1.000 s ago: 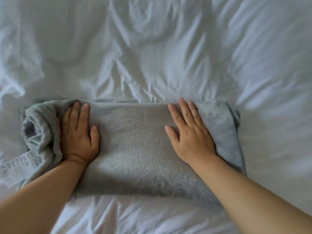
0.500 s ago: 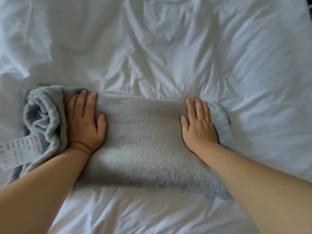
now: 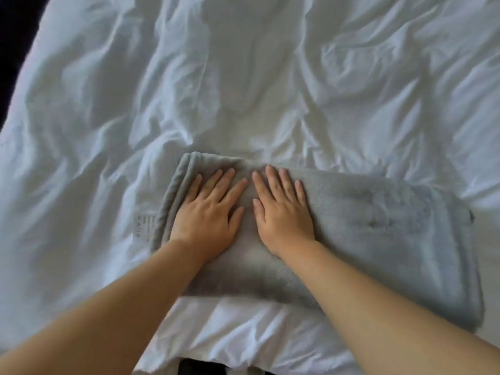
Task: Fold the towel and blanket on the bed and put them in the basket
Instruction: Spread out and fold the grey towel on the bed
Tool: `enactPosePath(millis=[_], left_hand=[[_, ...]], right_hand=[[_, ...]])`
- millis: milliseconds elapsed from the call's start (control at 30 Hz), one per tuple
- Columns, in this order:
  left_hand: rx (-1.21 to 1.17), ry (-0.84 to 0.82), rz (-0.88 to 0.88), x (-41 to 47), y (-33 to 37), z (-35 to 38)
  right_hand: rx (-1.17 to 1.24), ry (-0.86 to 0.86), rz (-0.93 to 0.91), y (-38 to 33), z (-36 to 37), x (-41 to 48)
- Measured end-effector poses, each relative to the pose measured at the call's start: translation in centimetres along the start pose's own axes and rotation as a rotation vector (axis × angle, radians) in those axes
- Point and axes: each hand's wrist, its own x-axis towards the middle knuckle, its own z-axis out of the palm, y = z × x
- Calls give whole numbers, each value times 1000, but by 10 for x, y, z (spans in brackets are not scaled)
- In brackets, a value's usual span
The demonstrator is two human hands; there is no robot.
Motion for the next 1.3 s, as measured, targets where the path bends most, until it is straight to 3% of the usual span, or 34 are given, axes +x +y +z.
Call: enactPosePath(millis=[100,333,733,1033,1300], left_hand=[[6,33,38,4,-37,14],[-126,316,80,10,-54,46],[-147,179,13,5,-44,21],[-88,233,-7,6,-38,33],[34,234,30,12,-25,43]], right_hand=[[-19,92,28,3,25,7],[-70,226,58,-1,44,13],[-168,96,84,-8,24,8],[-38,260,17,1,42,13],[22,327,62,118,22,-22]])
